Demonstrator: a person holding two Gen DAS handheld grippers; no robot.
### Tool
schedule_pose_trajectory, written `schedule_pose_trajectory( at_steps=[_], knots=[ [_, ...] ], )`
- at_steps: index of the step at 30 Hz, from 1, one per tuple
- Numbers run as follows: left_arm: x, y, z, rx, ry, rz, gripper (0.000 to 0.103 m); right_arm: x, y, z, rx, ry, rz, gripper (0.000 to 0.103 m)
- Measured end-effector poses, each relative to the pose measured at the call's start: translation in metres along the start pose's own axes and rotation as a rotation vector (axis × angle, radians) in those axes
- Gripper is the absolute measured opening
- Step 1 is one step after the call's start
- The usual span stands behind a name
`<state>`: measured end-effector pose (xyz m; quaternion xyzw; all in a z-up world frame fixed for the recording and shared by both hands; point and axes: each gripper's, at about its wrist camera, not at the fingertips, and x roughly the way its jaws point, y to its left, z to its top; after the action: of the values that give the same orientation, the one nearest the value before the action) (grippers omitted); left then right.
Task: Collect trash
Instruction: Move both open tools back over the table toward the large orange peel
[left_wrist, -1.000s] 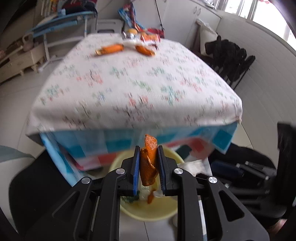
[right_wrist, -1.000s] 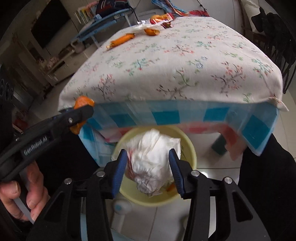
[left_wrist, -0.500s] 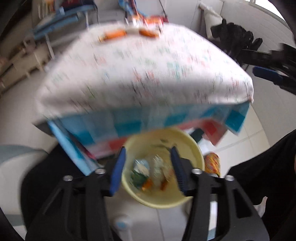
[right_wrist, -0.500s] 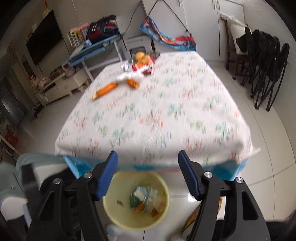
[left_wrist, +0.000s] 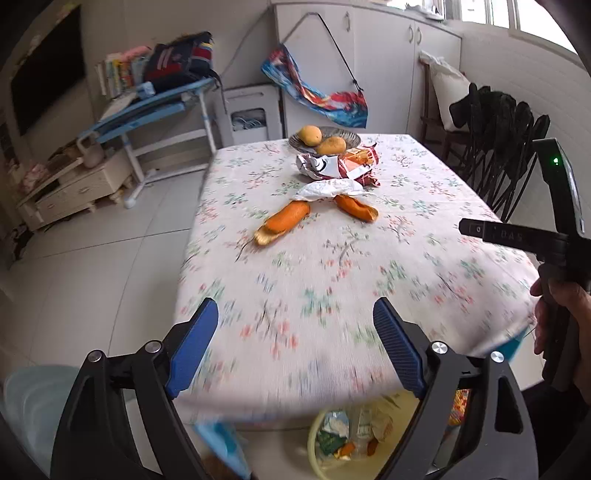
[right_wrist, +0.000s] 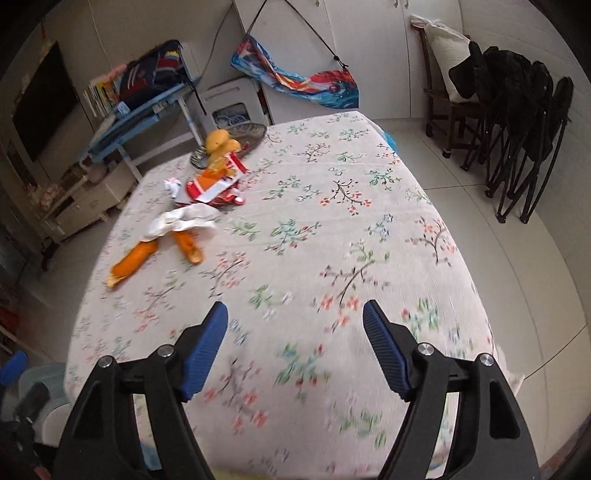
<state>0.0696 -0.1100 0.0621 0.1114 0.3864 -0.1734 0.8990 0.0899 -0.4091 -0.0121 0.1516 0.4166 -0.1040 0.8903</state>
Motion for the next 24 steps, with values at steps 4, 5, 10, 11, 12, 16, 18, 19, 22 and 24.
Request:
schedule_pose_trajectory(
  at_steps=[4,5,10,11,12,16,18,19,22,24],
  knots=[
    [0.057,0.009,0.030,-0.004,0.013,0.014,0.083,0.031,0.002,0.022,-0.017,0.027,-0.033,0.073],
    [0.069,0.012,0.037,-0.017,0.016,0.006,0.083,0.040,0.005,0.028,-0.032,0.027,-0.045,0.073],
    [0.139,0.028,0.068,-0.035,0.036,-0.033,0.083,0.076,0.016,0.046,-0.080,0.040,-0.056,0.083],
    [0.148,0.029,0.070,-0.041,0.042,-0.040,0.083,0.080,0.021,0.047,-0.101,0.031,-0.066,0.088],
    [0.159,0.030,0.073,-0.047,0.053,-0.048,0.083,0.081,0.025,0.048,-0.110,0.037,-0.075,0.090],
    [0.191,0.031,0.079,-0.058,0.112,-0.037,0.087,0.089,0.030,0.055,-0.115,0.040,-0.092,0.094],
    [0.193,0.031,0.082,-0.071,0.100,-0.018,0.092,0.090,0.035,0.053,-0.138,0.050,-0.126,0.095],
    [0.195,0.031,0.083,-0.075,0.114,-0.012,0.093,0.089,0.036,0.052,-0.142,0.049,-0.140,0.095],
    [0.202,0.028,0.083,-0.052,0.150,0.007,0.096,0.090,0.035,0.053,-0.132,0.051,-0.143,0.096],
    [0.203,0.027,0.083,-0.060,0.147,0.016,0.096,0.091,0.034,0.055,-0.132,0.052,-0.139,0.096]
  ],
)
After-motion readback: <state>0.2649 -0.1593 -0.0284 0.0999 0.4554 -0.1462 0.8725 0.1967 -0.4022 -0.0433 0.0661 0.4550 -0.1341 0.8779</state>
